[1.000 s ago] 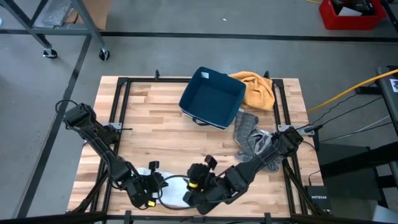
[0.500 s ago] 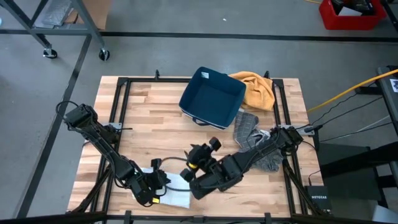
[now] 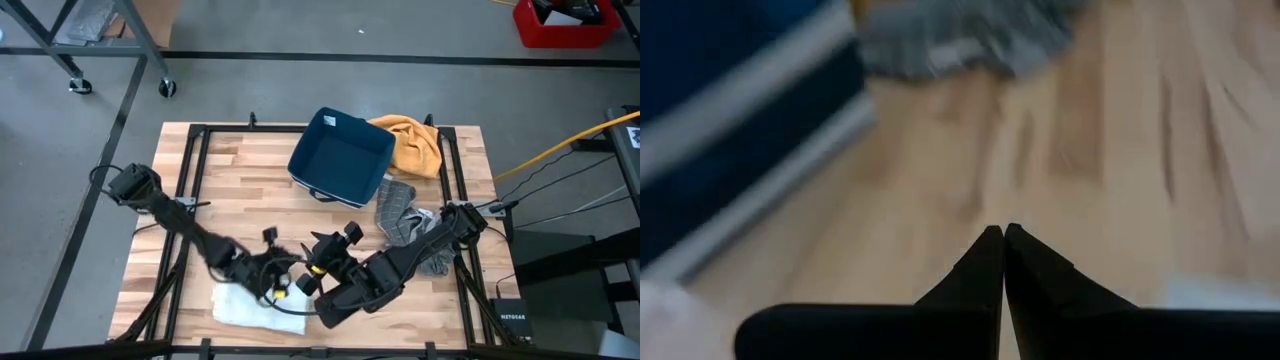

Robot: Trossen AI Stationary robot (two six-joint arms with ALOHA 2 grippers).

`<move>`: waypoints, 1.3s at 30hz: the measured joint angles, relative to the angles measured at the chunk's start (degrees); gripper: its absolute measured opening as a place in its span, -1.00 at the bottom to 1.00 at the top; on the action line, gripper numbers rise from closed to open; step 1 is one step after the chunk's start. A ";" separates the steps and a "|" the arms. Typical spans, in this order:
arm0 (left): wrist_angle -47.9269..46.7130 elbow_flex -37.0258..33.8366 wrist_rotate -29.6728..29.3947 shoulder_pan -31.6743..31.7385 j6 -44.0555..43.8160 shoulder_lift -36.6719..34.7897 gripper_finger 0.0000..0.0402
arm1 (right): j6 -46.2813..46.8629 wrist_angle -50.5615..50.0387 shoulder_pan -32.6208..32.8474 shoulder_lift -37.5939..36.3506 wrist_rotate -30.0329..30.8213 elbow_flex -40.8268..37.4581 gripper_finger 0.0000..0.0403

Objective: Fold towel
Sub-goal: Move the blue laundry bin to the top left

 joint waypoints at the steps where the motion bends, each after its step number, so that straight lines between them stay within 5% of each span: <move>1: 2.37 0.00 -0.01 1.59 2.15 -0.51 -0.97 | 0.00 0.00 0.36 -0.02 0.62 0.00 -0.18; 14: 16.32 0.04 10.14 26.77 27.50 -9.75 -0.97 | 0.00 0.09 5.99 -0.02 12.02 0.00 -0.18; 28: 16.59 0.04 29.32 52.26 23.71 -5.29 -0.97 | -1.74 0.74 4.97 -0.02 11.47 0.00 -0.18; 33: 16.84 0.02 37.45 55.46 20.67 -0.75 -0.97 | -2.16 1.94 3.44 -0.02 10.28 0.00 -0.18; 39: 16.51 0.02 39.01 55.62 20.93 4.05 -0.97 | -5.39 4.59 1.39 -0.02 7.10 0.00 -0.18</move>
